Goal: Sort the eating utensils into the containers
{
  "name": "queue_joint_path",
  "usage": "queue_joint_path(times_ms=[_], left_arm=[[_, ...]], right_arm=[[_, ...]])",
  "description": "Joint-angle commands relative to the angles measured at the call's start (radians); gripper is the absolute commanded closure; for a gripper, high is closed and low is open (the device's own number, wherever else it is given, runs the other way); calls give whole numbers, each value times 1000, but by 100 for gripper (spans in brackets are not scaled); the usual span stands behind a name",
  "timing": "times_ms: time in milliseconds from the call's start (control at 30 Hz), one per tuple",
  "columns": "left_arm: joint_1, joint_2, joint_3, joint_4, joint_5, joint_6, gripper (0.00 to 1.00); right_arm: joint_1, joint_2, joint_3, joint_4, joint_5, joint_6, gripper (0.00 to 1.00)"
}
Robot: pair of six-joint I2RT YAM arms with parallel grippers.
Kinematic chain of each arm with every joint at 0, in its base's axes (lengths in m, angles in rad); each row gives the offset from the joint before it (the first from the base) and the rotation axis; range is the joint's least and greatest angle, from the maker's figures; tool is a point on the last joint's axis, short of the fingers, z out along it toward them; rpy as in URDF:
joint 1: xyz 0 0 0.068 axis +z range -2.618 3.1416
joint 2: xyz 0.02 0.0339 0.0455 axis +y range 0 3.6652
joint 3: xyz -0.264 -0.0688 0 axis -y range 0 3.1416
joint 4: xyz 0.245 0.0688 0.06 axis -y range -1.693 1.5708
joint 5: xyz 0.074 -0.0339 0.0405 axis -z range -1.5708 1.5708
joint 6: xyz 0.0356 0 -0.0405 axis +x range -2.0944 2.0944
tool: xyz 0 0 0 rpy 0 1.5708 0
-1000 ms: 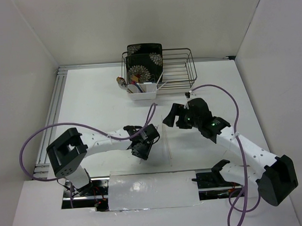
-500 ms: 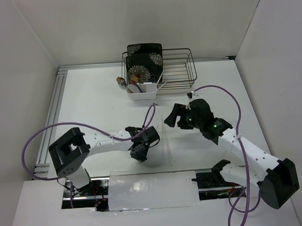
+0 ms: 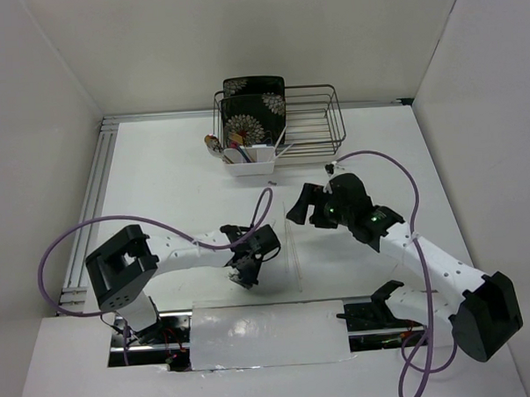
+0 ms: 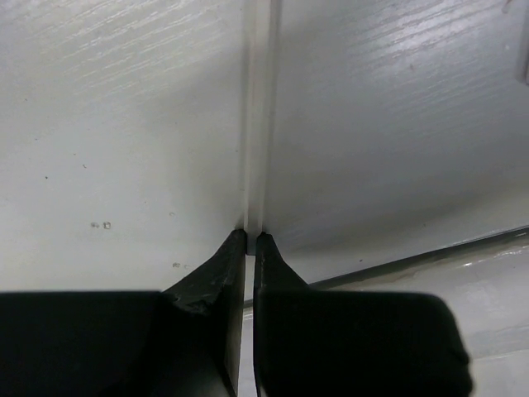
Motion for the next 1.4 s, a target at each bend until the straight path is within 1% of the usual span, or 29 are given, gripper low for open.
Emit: queue_joint_path(times_ms=[0,167,233,300,367,533,733,867,967,1033,1067,1100,1133,1167,1233,1300,1333,1367], left_arm=[[-12,-4,-76,57,15,-41,100],[-11,-182,-102,100,-21,-66,100],[-9,-231,-102,111,-24,-49,100],[-6,-278,-107,155,-6,-32,100],[-5,-297,-102,201,5,-16,100],[-2,-285,-78,235,5,-1,100],[-3,-283,-45,284,31,22,100],[-3,-306,-36,315,34,33,100],[0,-314,-24,332,45,48,100],[-3,-314,-21,338,51,48,100],[0,-312,-22,342,51,48,100],[-2,-311,-22,345,51,43,100],[0,-311,-24,344,54,48,100],[-2,-312,-25,364,60,48,99],[-2,-320,-24,367,63,45,91],[1,-340,-4,336,48,34,75],[8,-352,2,313,37,25,53],[8,-395,10,277,23,4,46]], right_arm=[[-6,28,0,28,-36,3,14],[-7,50,11,63,-78,2,15],[-1,63,20,75,-102,0,15],[-3,74,31,88,-125,-1,16],[2,94,41,117,-125,-1,16],[34,129,63,138,-137,-3,16],[74,178,83,170,-96,-14,16],[97,206,94,170,-71,-21,18],[105,218,94,170,-62,-32,29],[106,220,113,180,-62,-43,45],[108,220,114,180,-62,-47,56],[108,218,126,180,-62,-50,84],[109,220,143,180,-52,-63,100],[109,220,155,180,-52,-70,100],[105,222,211,163,-23,-113,100],[105,228,276,126,33,-215,100],[100,226,360,90,95,-243,100],[91,246,406,74,120,-266,100]])
